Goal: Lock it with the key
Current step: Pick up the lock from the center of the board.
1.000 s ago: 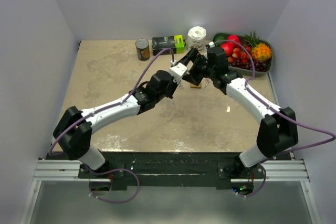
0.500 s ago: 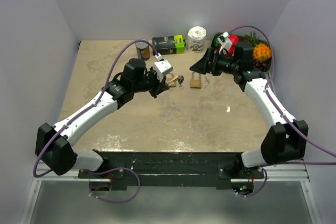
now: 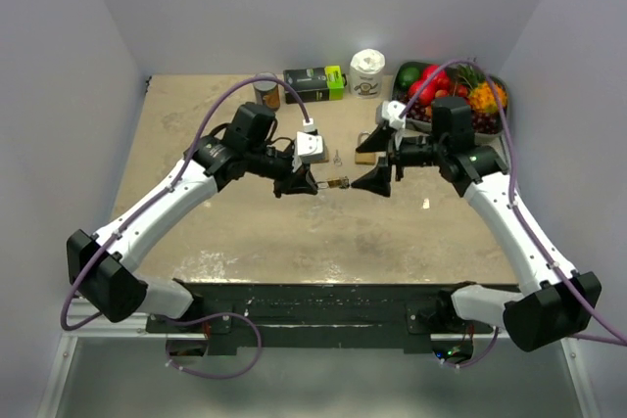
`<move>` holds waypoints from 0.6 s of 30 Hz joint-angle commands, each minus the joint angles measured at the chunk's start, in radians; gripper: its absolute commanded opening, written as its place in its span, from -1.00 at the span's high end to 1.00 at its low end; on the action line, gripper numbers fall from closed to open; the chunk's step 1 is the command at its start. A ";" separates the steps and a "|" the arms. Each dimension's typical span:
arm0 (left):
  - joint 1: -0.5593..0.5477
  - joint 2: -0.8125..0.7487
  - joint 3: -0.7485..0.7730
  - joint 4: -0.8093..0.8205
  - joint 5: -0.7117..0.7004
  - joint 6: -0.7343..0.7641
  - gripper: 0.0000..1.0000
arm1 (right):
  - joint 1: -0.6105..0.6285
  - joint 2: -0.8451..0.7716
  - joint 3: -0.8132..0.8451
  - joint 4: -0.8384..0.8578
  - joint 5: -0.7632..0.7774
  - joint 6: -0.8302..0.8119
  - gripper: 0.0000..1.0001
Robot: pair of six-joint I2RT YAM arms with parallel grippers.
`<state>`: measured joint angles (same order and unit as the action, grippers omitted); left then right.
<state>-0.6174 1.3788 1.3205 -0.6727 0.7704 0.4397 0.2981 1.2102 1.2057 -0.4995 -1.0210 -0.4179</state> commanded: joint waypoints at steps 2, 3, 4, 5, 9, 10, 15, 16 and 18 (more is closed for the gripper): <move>0.005 0.032 0.078 -0.088 0.125 0.093 1.00 | 0.095 -0.028 -0.049 -0.030 -0.021 -0.092 -0.72; 0.005 0.040 0.088 -0.102 0.127 0.097 1.00 | 0.101 -0.028 -0.051 -0.021 -0.022 -0.076 -0.68; 0.004 0.043 0.089 -0.106 0.129 0.100 1.00 | 0.110 -0.023 -0.049 -0.014 -0.024 -0.071 -0.56; 0.004 0.045 0.091 -0.107 0.129 0.097 1.00 | 0.110 -0.021 -0.044 -0.014 -0.025 -0.070 -0.51; 0.004 0.043 0.091 -0.096 0.127 0.088 1.00 | 0.122 0.002 -0.040 -0.033 -0.040 -0.071 -0.30; 0.005 0.045 0.089 -0.093 0.127 0.085 1.00 | 0.130 0.006 -0.041 -0.027 -0.037 -0.071 -0.28; 0.004 0.049 0.091 -0.093 0.130 0.077 1.00 | 0.154 0.043 -0.032 -0.001 -0.019 -0.067 -0.17; 0.005 0.049 0.091 -0.093 0.133 0.079 1.00 | 0.160 0.048 -0.031 -0.010 -0.016 -0.068 -0.14; 0.005 0.051 0.091 -0.093 0.133 0.080 1.00 | 0.164 0.054 -0.026 -0.017 -0.014 -0.082 -0.03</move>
<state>-0.6170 1.4288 1.3663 -0.7807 0.8516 0.5014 0.4496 1.2533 1.1534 -0.5282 -1.0313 -0.4744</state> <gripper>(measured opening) 0.053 0.561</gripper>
